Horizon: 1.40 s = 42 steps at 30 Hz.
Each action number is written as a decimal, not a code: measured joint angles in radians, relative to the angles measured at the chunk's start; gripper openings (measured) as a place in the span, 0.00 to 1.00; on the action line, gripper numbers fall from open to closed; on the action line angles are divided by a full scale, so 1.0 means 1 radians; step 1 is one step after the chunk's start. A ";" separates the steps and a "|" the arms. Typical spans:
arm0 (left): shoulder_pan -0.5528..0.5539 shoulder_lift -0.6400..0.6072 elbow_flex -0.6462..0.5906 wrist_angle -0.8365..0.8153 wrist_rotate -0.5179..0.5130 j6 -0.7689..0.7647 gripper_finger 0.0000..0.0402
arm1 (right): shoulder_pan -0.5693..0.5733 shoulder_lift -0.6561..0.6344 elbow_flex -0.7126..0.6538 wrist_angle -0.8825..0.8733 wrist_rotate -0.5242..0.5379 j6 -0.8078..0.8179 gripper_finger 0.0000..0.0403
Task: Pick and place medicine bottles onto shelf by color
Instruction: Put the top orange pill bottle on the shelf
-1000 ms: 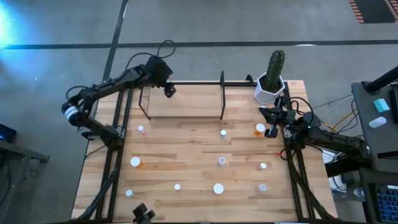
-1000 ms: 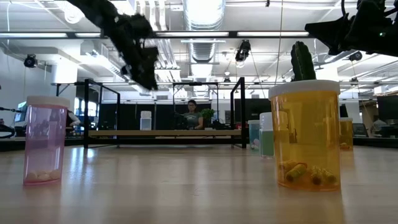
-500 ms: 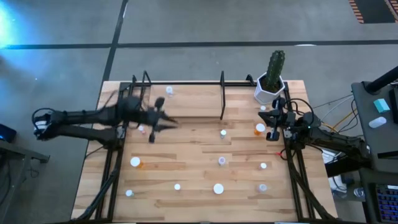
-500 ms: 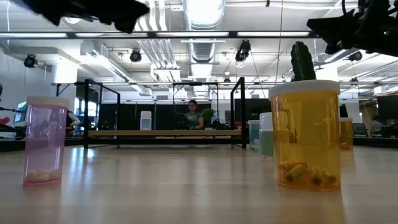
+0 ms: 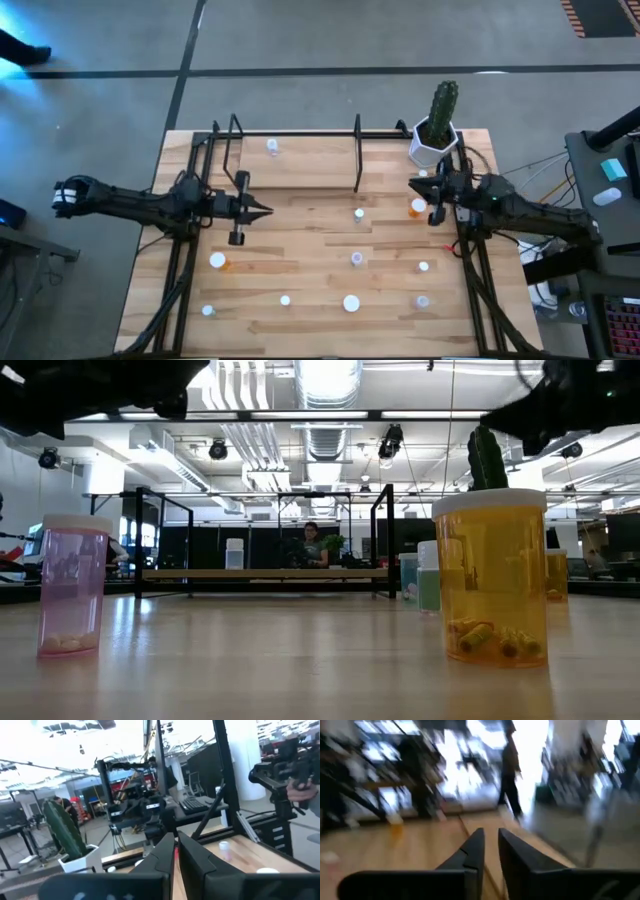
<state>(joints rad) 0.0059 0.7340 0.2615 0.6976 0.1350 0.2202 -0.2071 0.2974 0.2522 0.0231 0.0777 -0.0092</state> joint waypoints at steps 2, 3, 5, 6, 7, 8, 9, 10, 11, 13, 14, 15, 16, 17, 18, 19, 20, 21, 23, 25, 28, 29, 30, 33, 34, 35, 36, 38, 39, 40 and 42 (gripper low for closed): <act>0.000 -0.002 0.000 0.000 -0.001 -0.003 0.02 | 0.014 0.057 0.048 -0.100 0.074 0.048 0.19; 0.000 -0.002 0.000 0.000 -0.003 -0.003 0.02 | 0.021 0.085 0.072 -0.149 0.099 0.073 0.22; 0.000 0.003 0.000 -0.001 -0.003 -0.003 0.02 | 0.035 0.138 0.119 -0.252 0.136 0.127 0.28; 0.000 0.006 0.000 -0.002 -0.003 -0.003 0.02 | 0.043 0.164 0.144 -0.309 0.149 0.158 0.32; 0.000 0.008 0.000 -0.005 -0.003 -0.003 0.02 | 0.050 0.190 0.171 -0.370 0.167 0.197 0.35; 0.000 0.011 0.000 -0.005 -0.003 -0.003 0.02 | 0.057 0.215 0.197 -0.427 0.187 0.247 0.38; 0.000 0.013 0.000 -0.004 -0.003 -0.003 0.02 | 0.064 0.239 0.223 -0.491 0.206 0.299 0.41; 0.000 0.016 0.000 -0.004 -0.003 -0.003 0.02 | 0.070 0.261 0.245 -0.556 0.222 0.344 0.43; 0.000 0.019 0.000 -0.003 -0.003 -0.003 0.02 | 0.077 0.283 0.265 -0.613 0.236 0.380 0.46; 0.000 0.021 0.001 -0.001 -0.003 -0.003 0.02 | 0.086 0.323 0.297 -0.701 0.257 0.446 0.51; 0.000 0.023 0.001 0.001 -0.003 -0.003 0.02 | 0.089 0.341 0.308 -0.736 0.265 0.473 0.54; 0.000 0.024 0.001 0.001 -0.003 -0.003 0.02 | 0.091 0.359 0.313 -0.754 0.267 0.496 0.56; 0.000 0.024 0.001 0.000 -0.003 -0.003 0.02 | 0.092 0.375 0.314 -0.756 0.266 0.512 0.59; 0.000 0.024 0.001 0.000 -0.003 -0.003 0.02 | 0.092 0.390 0.314 -0.755 0.262 0.516 0.62; 0.000 0.023 0.001 0.000 -0.003 -0.003 0.02 | 0.092 0.407 0.314 -0.756 0.260 0.522 0.64; 0.000 0.023 0.001 0.001 -0.003 -0.003 0.02 | 0.092 0.423 0.314 -0.760 0.257 0.532 0.66; 0.000 0.023 0.002 0.001 -0.003 -0.003 0.02 | 0.092 0.437 0.315 -0.765 0.257 0.542 0.69; 0.000 0.023 0.002 0.000 -0.003 -0.003 0.02 | 0.092 0.452 0.315 -0.770 0.256 0.551 0.71; 0.000 0.022 0.002 0.001 -0.003 -0.003 0.02 | 0.092 0.483 0.315 -0.774 0.255 0.568 0.74; 0.000 0.024 0.002 0.001 -0.002 -0.003 0.02 | 0.092 0.509 0.315 -0.789 0.253 0.592 0.77; 0.000 0.025 0.002 0.001 -0.002 -0.003 0.02 | 0.092 0.540 0.320 -0.830 0.252 0.637 0.79; 0.000 0.025 0.002 0.001 -0.002 -0.003 0.02 | 0.092 0.552 0.325 -0.857 0.252 0.652 0.79; 0.000 0.025 0.002 0.001 -0.002 -0.003 0.02 | 0.092 0.565 0.330 -0.889 0.255 0.669 0.79; 0.000 0.024 0.002 0.001 -0.002 -0.003 0.02 | 0.092 0.590 0.335 -0.939 0.255 0.706 0.78; 0.000 0.024 0.002 0.001 -0.002 -0.003 0.02 | 0.092 0.596 0.334 -0.943 0.255 0.707 0.78; 0.000 0.024 0.002 0.001 -0.002 -0.003 0.02 | 0.092 0.600 0.332 -0.938 0.247 0.708 0.77; 0.000 0.024 0.002 0.001 -0.002 -0.003 0.02 | 0.092 0.605 0.330 -0.933 0.235 0.709 0.77; 0.000 0.024 0.002 0.001 -0.002 -0.003 0.02 | 0.092 0.615 0.328 -0.933 0.222 0.709 0.76; 0.000 0.024 0.002 0.001 -0.002 -0.003 0.02 | 0.092 0.620 0.326 -0.931 0.213 0.709 0.75; 0.000 0.024 0.002 0.001 -0.002 -0.003 0.02 | 0.092 0.624 0.325 -0.931 0.206 0.709 0.75; 0.000 0.025 0.002 0.001 -0.002 -0.003 0.02 | 0.092 0.632 0.323 -0.931 0.195 0.709 0.73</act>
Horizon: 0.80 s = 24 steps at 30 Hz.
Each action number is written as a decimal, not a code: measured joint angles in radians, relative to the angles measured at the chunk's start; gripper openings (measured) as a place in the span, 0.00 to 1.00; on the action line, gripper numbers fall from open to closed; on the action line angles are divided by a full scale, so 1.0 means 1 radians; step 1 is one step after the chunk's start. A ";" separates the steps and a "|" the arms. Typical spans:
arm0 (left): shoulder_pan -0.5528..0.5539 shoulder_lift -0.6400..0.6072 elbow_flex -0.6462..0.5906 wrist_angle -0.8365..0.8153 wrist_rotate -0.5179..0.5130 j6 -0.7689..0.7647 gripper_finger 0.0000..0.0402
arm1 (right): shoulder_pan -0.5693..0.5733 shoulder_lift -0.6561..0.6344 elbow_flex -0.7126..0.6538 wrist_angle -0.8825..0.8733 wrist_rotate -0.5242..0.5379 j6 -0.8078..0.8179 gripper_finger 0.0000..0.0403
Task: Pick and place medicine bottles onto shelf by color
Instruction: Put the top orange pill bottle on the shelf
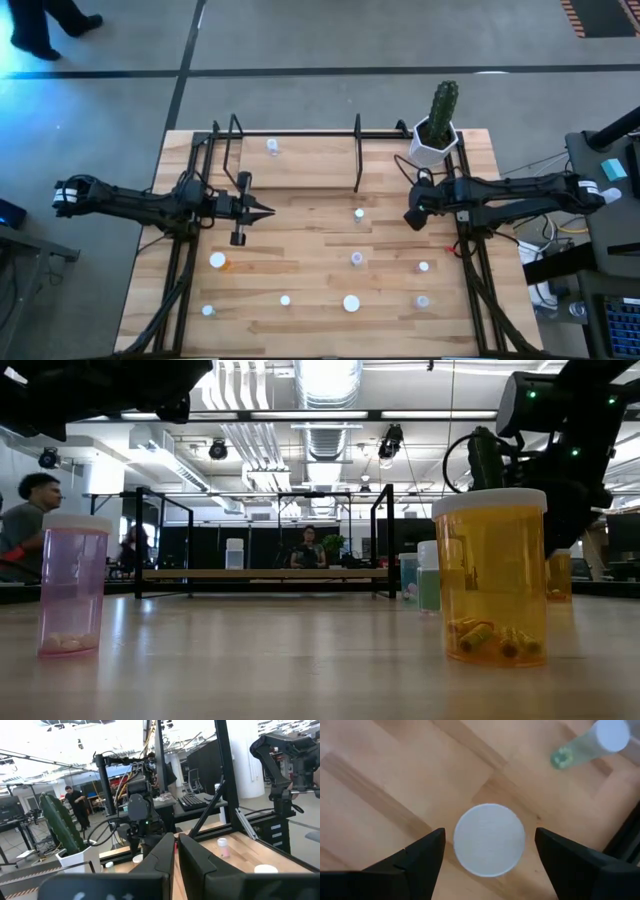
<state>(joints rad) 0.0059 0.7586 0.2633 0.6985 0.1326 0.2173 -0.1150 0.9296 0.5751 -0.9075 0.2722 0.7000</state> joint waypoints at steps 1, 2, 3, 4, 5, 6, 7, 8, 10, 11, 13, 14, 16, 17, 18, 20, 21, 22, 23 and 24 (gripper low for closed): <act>0.000 0.000 0.000 0.000 0.000 0.000 0.02 | 0.000 0.004 0.000 0.001 -0.007 0.000 0.72; 0.000 0.000 0.000 0.000 0.000 0.000 0.02 | 0.000 0.008 0.000 0.000 -0.010 0.000 0.71; 0.000 0.000 0.000 0.000 0.000 0.000 0.02 | 0.000 0.011 0.000 0.001 -0.013 0.000 0.70; 0.000 0.000 0.000 0.000 0.000 0.000 0.02 | 0.000 0.015 0.000 0.002 -0.017 0.000 0.68; 0.000 0.000 0.000 0.000 0.000 0.000 0.02 | 0.000 0.018 -0.001 0.004 -0.021 0.000 0.67; 0.000 0.000 0.000 0.000 0.000 0.000 0.02 | 0.000 0.020 -0.001 0.006 -0.028 0.000 0.64; 0.000 -0.001 0.000 0.000 0.000 0.000 0.02 | 0.000 0.023 -0.001 0.007 -0.035 -0.001 0.62; 0.000 -0.001 0.000 0.000 0.000 0.000 0.02 | 0.000 0.023 -0.001 0.008 -0.041 -0.002 0.59; 0.000 -0.002 0.000 0.000 -0.003 0.000 0.02 | 0.000 0.023 -0.001 0.008 -0.044 -0.004 0.54; 0.000 -0.002 0.000 0.000 -0.005 0.000 0.02 | 0.000 0.022 -0.001 0.008 -0.044 -0.005 0.52; 0.000 -0.002 0.000 0.000 -0.009 0.000 0.02 | 0.000 0.021 -0.001 0.008 -0.044 -0.014 0.48; 0.000 -0.002 0.000 0.000 -0.010 0.000 0.02 | 0.000 0.021 0.003 0.006 -0.044 -0.019 0.47; 0.000 -0.002 0.000 0.000 -0.010 0.000 0.02 | 0.005 0.021 0.020 0.005 -0.045 -0.026 0.47; 0.000 -0.002 0.000 0.000 -0.010 0.000 0.02 | 0.010 0.021 0.033 0.006 -0.045 -0.032 0.48; 0.000 -0.002 0.000 0.000 -0.011 0.000 0.02 | 0.017 0.020 0.047 0.007 -0.049 -0.038 0.50; 0.000 -0.002 0.000 0.000 -0.014 0.000 0.02 | 0.033 0.022 0.082 0.007 -0.078 -0.050 0.53; 0.000 -0.002 0.000 0.000 -0.018 0.000 0.02 | 0.044 0.023 0.104 0.006 -0.092 -0.058 0.54; 0.000 -0.002 0.000 0.000 -0.024 0.000 0.02 | 0.056 0.025 0.127 0.007 -0.102 -0.064 0.55; 0.000 -0.002 0.000 0.000 -0.033 0.001 0.02 | 0.070 0.029 0.152 0.006 -0.112 -0.072 0.55; 0.000 -0.002 0.000 0.000 -0.037 0.000 0.02 | 0.088 0.034 0.180 0.007 -0.118 -0.083 0.55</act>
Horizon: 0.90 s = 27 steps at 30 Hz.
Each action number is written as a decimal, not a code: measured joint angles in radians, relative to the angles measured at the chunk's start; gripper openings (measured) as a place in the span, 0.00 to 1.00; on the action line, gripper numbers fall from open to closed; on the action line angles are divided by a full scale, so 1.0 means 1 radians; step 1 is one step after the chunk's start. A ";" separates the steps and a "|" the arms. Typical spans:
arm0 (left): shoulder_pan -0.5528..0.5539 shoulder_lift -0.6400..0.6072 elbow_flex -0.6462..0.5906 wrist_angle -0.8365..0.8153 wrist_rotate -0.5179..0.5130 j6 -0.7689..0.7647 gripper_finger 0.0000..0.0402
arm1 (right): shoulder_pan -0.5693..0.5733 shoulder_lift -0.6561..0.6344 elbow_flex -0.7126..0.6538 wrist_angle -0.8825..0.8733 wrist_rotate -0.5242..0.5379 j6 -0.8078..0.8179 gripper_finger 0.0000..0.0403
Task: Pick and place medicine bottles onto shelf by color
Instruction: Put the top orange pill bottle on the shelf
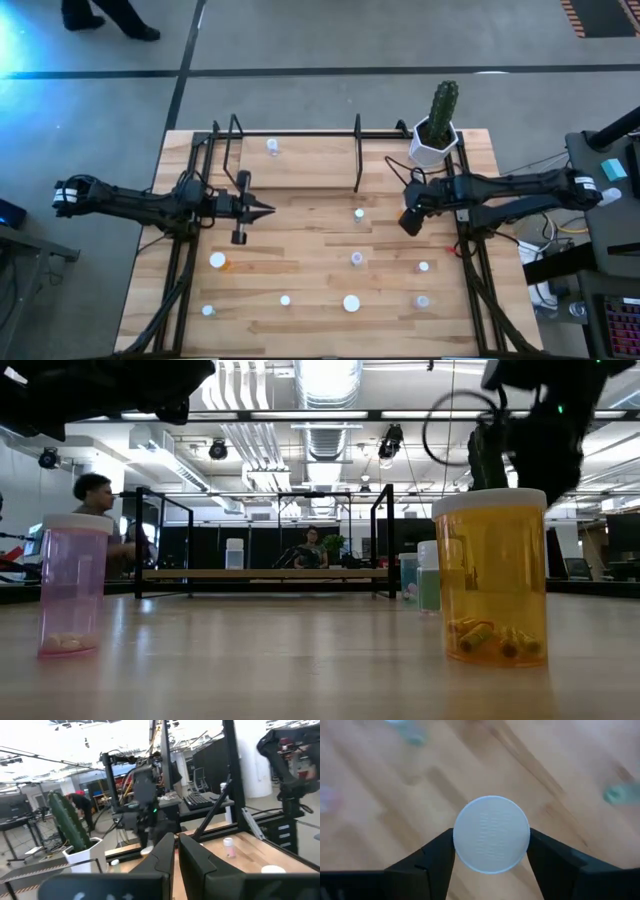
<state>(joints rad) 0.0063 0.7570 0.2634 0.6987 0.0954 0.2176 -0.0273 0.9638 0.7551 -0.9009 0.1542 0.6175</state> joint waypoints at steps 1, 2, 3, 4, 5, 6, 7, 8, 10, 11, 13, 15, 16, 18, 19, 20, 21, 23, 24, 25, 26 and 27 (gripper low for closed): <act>0.000 0.000 0.000 0.000 0.000 0.000 0.02 | 0.019 0.005 0.027 0.000 -0.003 -0.009 0.55; 0.000 0.000 0.000 0.000 0.000 0.000 0.02 | 0.039 0.012 0.058 -0.001 -0.005 -0.018 0.54; 0.000 0.000 0.000 0.000 0.000 0.000 0.02 | 0.060 0.023 0.092 0.000 -0.005 -0.032 0.53; 0.000 0.000 0.000 0.000 0.000 0.000 0.02 | 0.082 0.035 0.131 0.002 -0.001 -0.040 0.53; 0.000 0.000 0.000 0.000 0.000 0.000 0.02 | 0.104 0.051 0.169 0.003 0.008 -0.053 0.52; 0.000 0.000 0.000 0.000 0.000 0.000 0.02 | 0.125 0.071 0.209 0.008 0.020 -0.067 0.52; 0.000 0.000 0.000 0.000 0.000 0.000 0.02 | 0.144 0.096 0.254 0.016 0.031 -0.091 0.52; 0.000 0.000 0.000 0.000 0.000 0.001 0.02 | 0.160 0.122 0.299 0.026 0.035 -0.116 0.52; 0.000 0.000 0.000 0.001 0.000 0.003 0.02 | 0.183 0.192 0.395 0.038 0.051 -0.176 0.52; 0.000 0.000 0.000 0.001 0.000 0.003 0.02 | 0.189 0.231 0.448 0.043 0.055 -0.211 0.52; 0.000 0.000 0.000 0.001 -0.001 0.003 0.02 | 0.187 0.317 0.553 0.048 0.056 -0.285 0.52; 0.000 0.000 0.000 0.001 -0.001 0.003 0.02 | 0.169 0.409 0.664 0.045 0.067 -0.359 0.52; 0.000 0.000 0.000 0.001 -0.001 0.003 0.02 | 0.157 0.456 0.719 0.040 0.072 -0.391 0.52; 0.000 0.000 0.000 0.001 -0.001 0.003 0.02 | 0.122 0.550 0.836 0.017 0.073 -0.449 0.52; 0.000 0.000 0.000 0.001 -0.001 0.003 0.02 | 0.102 0.593 0.895 -0.002 0.073 -0.476 0.52; 0.000 0.000 0.000 0.001 -0.001 0.002 0.02 | 0.079 0.636 0.953 -0.027 0.073 -0.492 0.52; 0.000 0.000 0.000 0.001 -0.001 0.002 0.02 | 0.054 0.679 1.010 -0.052 0.073 -0.505 0.52; 0.000 0.000 0.000 0.001 -0.001 0.001 0.02 | 0.001 0.758 1.123 -0.098 0.073 -0.523 0.52; 0.000 0.000 0.000 0.001 -0.001 0.001 0.02 | -0.028 0.796 1.176 -0.113 0.073 -0.532 0.52; 0.000 0.000 0.000 0.001 -0.001 0.001 0.02 | -0.056 0.835 1.230 -0.127 0.071 -0.539 0.52; 0.000 0.000 0.000 0.001 -0.001 0.001 0.02 | -0.084 0.870 1.279 -0.140 0.058 -0.544 0.52; 0.000 0.000 0.000 0.001 -0.001 0.001 0.02 | -0.113 0.906 1.324 -0.148 0.036 -0.551 0.52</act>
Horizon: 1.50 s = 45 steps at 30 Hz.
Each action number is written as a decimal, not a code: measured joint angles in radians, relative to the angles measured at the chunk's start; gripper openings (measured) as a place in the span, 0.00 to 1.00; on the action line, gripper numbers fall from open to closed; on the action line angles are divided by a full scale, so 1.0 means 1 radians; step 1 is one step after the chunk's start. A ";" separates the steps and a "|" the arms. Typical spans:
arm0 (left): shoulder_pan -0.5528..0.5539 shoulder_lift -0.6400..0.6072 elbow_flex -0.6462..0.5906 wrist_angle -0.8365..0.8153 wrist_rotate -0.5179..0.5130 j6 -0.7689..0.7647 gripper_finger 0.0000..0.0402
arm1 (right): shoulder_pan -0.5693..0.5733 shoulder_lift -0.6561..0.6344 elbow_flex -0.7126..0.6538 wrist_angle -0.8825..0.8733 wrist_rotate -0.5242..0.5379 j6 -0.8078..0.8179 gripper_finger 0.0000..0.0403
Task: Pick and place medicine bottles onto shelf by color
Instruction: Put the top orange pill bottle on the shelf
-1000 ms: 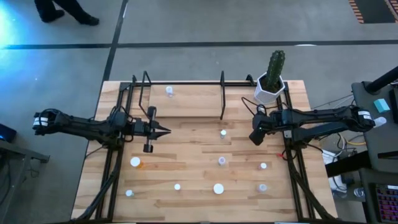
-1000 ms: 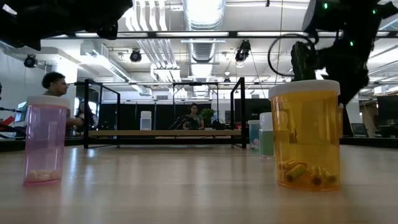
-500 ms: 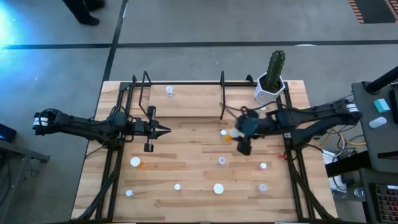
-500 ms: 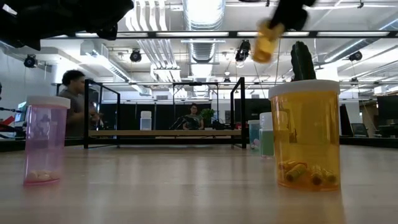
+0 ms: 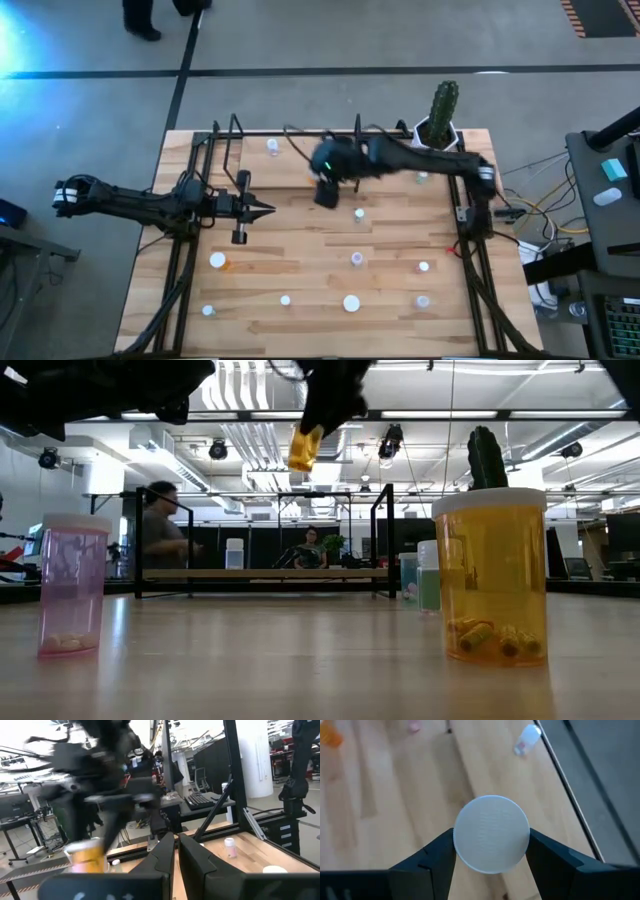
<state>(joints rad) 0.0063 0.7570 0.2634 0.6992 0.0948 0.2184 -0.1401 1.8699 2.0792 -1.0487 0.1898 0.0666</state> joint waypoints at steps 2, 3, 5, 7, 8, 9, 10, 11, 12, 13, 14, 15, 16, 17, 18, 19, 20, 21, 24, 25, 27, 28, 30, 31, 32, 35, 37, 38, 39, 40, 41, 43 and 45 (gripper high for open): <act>0.000 0.000 0.000 0.000 0.000 0.000 0.02 | -0.054 0.067 0.077 -0.002 -0.045 -0.010 0.52; 0.000 0.000 0.000 0.000 0.000 0.000 0.02 | -0.080 0.099 0.110 -0.004 -0.066 -0.016 0.52; 0.000 0.000 0.000 0.000 0.000 0.000 0.02 | -0.128 0.162 0.171 -0.010 -0.088 -0.016 0.52; 0.000 0.000 -0.001 0.000 0.000 0.000 0.02 | -0.167 0.225 0.230 -0.021 -0.103 -0.017 0.52; 0.000 0.000 -0.001 0.000 0.000 0.000 0.02 | -0.184 0.255 0.255 -0.023 -0.112 -0.017 0.52; 0.000 0.000 -0.001 0.000 0.000 0.001 0.02 | -0.198 0.283 0.275 -0.020 -0.117 -0.018 0.52; 0.000 0.000 -0.001 0.000 0.000 0.001 0.02 | -0.210 0.302 0.277 -0.004 -0.120 -0.021 0.52; 0.000 0.000 -0.002 0.000 0.000 0.001 0.02 | -0.219 0.313 0.268 0.021 -0.125 -0.028 0.52; 0.000 0.000 -0.002 0.000 0.000 0.002 0.02 | -0.229 0.328 0.267 0.037 -0.137 -0.032 0.52; 0.000 0.000 -0.002 0.000 0.000 0.002 0.02 | -0.238 0.343 0.268 0.052 -0.146 -0.032 0.52; 0.000 0.000 -0.002 0.000 0.000 0.002 0.02 | -0.246 0.356 0.270 0.059 -0.146 -0.029 0.52; 0.000 0.000 -0.002 0.000 0.000 0.002 0.02 | -0.251 0.368 0.272 0.060 -0.148 -0.029 0.52; 0.000 0.000 -0.002 0.000 0.000 0.002 0.02 | -0.256 0.378 0.272 0.063 -0.149 -0.029 0.52; 0.000 0.000 -0.002 0.000 0.000 0.002 0.02 | -0.260 0.390 0.272 0.069 -0.148 -0.030 0.52; 0.000 0.000 -0.002 0.000 0.000 0.002 0.02 | -0.263 0.400 0.272 0.075 -0.147 -0.033 0.52; 0.000 0.000 -0.002 0.000 0.000 0.002 0.02 | -0.265 0.409 0.272 0.081 -0.147 -0.033 0.52; 0.000 0.000 -0.002 0.000 0.000 0.002 0.02 | -0.267 0.418 0.272 0.091 -0.148 -0.034 0.52; 0.000 0.000 -0.002 0.000 0.000 0.002 0.02 | -0.269 0.427 0.272 0.107 -0.149 -0.034 0.52; 0.000 0.000 -0.002 0.000 0.000 0.003 0.02 | -0.275 0.448 0.274 0.145 -0.148 -0.038 0.52; 0.000 0.000 -0.002 0.000 0.000 0.003 0.02 | -0.277 0.455 0.274 0.160 -0.148 -0.039 0.52; 0.000 0.000 -0.002 0.000 0.000 0.003 0.02 | -0.279 0.461 0.274 0.179 -0.146 -0.042 0.52; 0.000 0.000 -0.002 0.000 0.000 0.003 0.02 | -0.279 0.464 0.274 0.188 -0.145 -0.045 0.52; 0.000 0.000 -0.002 0.000 0.000 0.004 0.02 | -0.280 0.465 0.274 0.207 -0.144 -0.049 0.52; 0.000 0.000 -0.002 0.000 0.000 0.004 0.02 | -0.282 0.465 0.274 0.210 -0.141 -0.050 0.52; 0.000 0.000 -0.002 0.000 0.000 0.004 0.02 | -0.282 0.467 0.274 0.217 -0.140 -0.050 0.52; 0.000 0.000 -0.002 0.000 0.000 0.004 0.02 | -0.283 0.469 0.274 0.223 -0.138 -0.051 0.52; 0.000 0.000 -0.002 0.000 0.000 0.004 0.02 | -0.285 0.470 0.274 0.224 -0.138 -0.050 0.52; 0.000 0.000 -0.002 0.000 0.000 0.004 0.02 | -0.286 0.470 0.274 0.224 -0.138 -0.050 0.52; 0.000 0.000 -0.002 0.000 0.000 0.004 0.02 | -0.286 0.470 0.274 0.224 -0.138 -0.050 0.52; 0.000 0.000 -0.002 0.000 0.000 0.004 0.02 | -0.288 0.470 0.274 0.224 -0.137 -0.050 0.52; 0.000 0.000 -0.002 0.000 0.000 0.004 0.02 | -0.289 0.470 0.274 0.224 -0.138 -0.050 0.52; 0.000 0.000 -0.002 0.000 0.000 0.004 0.02 | -0.291 0.470 0.274 0.224 -0.137 -0.050 0.52; 0.000 0.000 -0.002 0.000 0.000 0.004 0.02 | -0.292 0.470 0.274 0.223 -0.138 -0.050 0.52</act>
<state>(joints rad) 0.0059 0.7570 0.2611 0.6991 0.0952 0.2222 -0.4319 2.3398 2.3531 -0.8252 0.0521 0.0169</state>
